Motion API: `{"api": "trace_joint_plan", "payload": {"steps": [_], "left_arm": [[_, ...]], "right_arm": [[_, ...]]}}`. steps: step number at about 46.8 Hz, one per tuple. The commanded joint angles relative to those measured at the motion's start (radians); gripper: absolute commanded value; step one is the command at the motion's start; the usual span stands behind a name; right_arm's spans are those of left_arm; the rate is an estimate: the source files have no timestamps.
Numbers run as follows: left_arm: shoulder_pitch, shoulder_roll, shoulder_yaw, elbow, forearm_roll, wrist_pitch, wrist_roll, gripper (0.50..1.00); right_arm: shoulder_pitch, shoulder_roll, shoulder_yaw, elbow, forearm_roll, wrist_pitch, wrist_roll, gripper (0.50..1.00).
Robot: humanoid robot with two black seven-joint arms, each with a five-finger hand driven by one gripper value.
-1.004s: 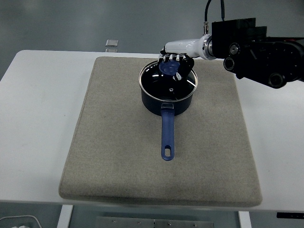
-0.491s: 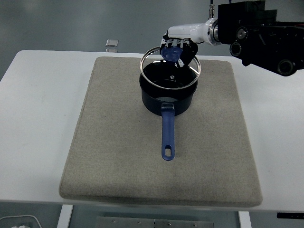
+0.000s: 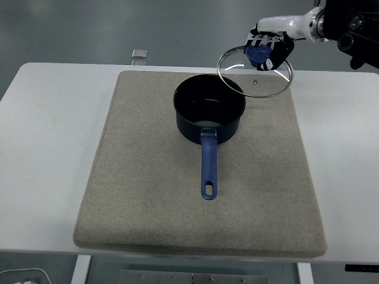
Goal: Lift the pot lid and place it to the right of the pot.
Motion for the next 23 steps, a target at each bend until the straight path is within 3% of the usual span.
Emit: {"api": "trace_joint_plan", "payload": {"steps": [1, 23], "left_arm": [[0.000, 0.000, 0.000, 0.000, 0.001, 0.000, 0.000, 1.000], [0.000, 0.000, 0.000, 0.000, 0.000, 0.000, 0.000, 1.000]], "right_arm": [[-0.008, -0.009, -0.002, -0.001, -0.001, -0.001, 0.000, 0.500], [-0.121, -0.008, 0.002, -0.092, -0.010, -0.015, 0.002, 0.500]]}}
